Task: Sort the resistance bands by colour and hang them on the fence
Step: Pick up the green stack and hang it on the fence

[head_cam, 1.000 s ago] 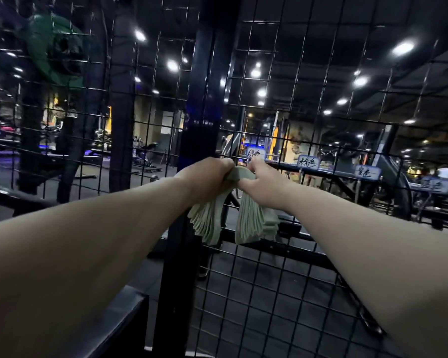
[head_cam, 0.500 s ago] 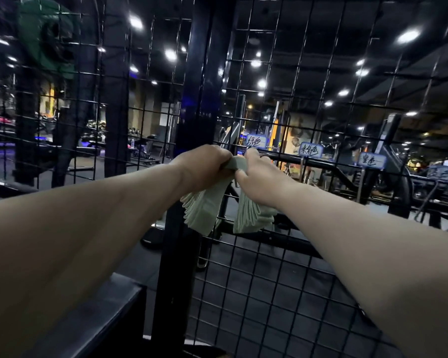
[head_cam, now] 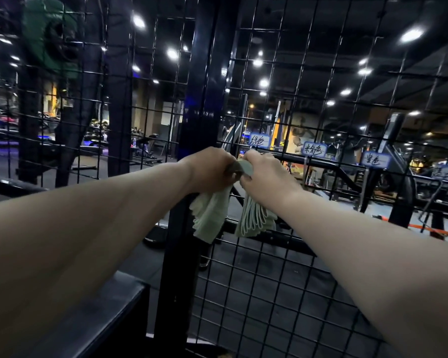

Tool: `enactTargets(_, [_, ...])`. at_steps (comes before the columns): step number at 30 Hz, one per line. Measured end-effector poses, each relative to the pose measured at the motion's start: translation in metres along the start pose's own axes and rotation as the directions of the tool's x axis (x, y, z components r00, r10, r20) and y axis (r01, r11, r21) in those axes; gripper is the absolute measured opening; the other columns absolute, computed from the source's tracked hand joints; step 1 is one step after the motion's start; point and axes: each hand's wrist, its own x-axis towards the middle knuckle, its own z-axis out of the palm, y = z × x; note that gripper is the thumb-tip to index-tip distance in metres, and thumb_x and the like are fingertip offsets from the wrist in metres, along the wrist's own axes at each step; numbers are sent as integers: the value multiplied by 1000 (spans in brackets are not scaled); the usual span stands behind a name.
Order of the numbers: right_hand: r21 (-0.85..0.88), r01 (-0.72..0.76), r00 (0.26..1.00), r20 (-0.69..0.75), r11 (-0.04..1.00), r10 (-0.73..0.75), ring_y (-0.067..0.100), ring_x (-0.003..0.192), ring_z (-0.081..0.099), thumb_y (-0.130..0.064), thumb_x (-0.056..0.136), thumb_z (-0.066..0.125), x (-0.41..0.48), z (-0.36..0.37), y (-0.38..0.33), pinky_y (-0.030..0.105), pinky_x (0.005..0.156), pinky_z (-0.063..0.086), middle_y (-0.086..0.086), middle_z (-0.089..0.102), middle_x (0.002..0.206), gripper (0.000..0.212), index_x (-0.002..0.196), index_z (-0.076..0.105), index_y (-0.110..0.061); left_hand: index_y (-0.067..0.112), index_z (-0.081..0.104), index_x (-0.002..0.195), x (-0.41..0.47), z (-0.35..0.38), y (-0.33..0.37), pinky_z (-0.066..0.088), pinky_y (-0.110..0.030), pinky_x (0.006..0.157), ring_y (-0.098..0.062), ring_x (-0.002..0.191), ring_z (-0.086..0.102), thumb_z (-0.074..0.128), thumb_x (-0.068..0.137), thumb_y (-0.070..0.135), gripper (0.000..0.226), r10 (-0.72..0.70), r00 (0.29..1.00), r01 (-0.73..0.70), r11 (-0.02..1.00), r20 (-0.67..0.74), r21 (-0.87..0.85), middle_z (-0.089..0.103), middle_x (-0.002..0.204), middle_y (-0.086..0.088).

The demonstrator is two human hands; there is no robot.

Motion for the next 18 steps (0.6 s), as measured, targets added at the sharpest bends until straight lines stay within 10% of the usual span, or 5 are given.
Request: enactTargets(18, [66, -71, 993, -90, 995, 76, 24, 82, 55, -25, 99, 48, -10, 12, -1, 34, 67, 45, 15, 48, 120, 26, 113, 50, -4, 10, 61, 112, -6, 28, 9, 55, -39, 80, -22, 87, 64, 54, 96, 22, 21, -170, 960, 122, 969, -221, -217, 68, 101, -7])
